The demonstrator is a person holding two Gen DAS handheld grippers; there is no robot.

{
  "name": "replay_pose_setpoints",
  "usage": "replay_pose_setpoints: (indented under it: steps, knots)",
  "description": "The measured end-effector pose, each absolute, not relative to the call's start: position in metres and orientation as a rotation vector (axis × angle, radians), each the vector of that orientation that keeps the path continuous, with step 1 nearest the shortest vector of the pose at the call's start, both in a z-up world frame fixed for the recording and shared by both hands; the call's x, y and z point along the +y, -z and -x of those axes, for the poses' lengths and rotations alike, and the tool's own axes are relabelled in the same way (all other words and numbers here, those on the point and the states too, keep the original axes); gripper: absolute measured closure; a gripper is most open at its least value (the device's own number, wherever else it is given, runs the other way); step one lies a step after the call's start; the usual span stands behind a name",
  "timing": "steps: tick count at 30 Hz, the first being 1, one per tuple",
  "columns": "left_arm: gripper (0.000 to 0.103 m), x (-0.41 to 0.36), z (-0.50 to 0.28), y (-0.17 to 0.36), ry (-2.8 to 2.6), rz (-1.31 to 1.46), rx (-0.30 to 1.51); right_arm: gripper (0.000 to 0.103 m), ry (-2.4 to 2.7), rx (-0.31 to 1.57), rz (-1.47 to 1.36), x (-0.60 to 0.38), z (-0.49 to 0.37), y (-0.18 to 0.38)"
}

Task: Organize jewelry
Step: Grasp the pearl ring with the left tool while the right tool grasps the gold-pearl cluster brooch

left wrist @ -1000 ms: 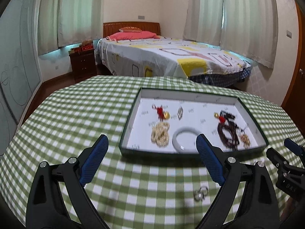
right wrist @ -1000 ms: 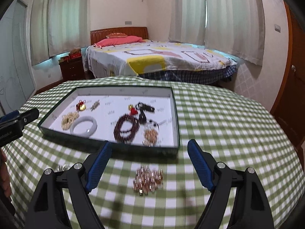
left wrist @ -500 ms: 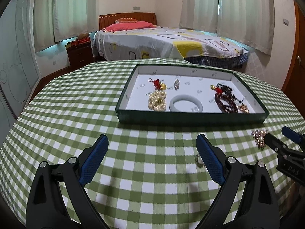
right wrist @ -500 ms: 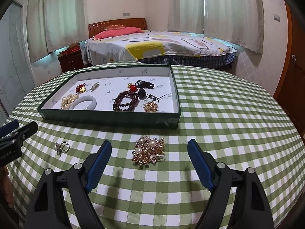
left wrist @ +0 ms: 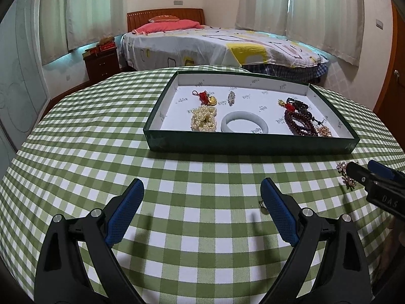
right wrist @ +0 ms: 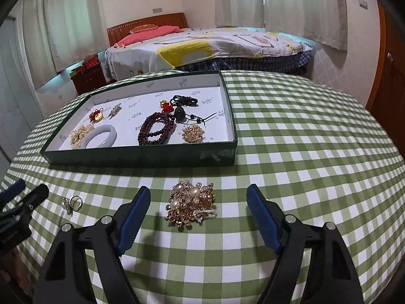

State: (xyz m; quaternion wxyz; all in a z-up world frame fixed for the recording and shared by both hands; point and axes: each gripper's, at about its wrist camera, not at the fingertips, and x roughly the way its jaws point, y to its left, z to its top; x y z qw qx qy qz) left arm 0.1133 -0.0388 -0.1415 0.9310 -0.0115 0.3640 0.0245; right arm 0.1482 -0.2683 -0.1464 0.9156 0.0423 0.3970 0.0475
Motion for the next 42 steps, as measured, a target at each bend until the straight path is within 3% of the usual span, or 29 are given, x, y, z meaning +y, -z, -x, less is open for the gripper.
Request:
replay_pose_setpoints:
  steps: [14,38,42]
  knots:
    - [0.012,-0.041,-0.114,0.145,-0.043,0.026,0.758,0.064,-0.136,0.878,-0.103,-0.264,-0.152,0.154]
    - [0.013,-0.056,-0.114,0.149,0.025,0.025,0.784,0.068,-0.167,0.836,-0.012,-0.25,-0.13,0.146]
    - [0.027,-0.065,-0.118,0.152,0.059,0.008,0.809,0.068,-0.174,0.839,-0.021,-0.25,-0.129,0.147]
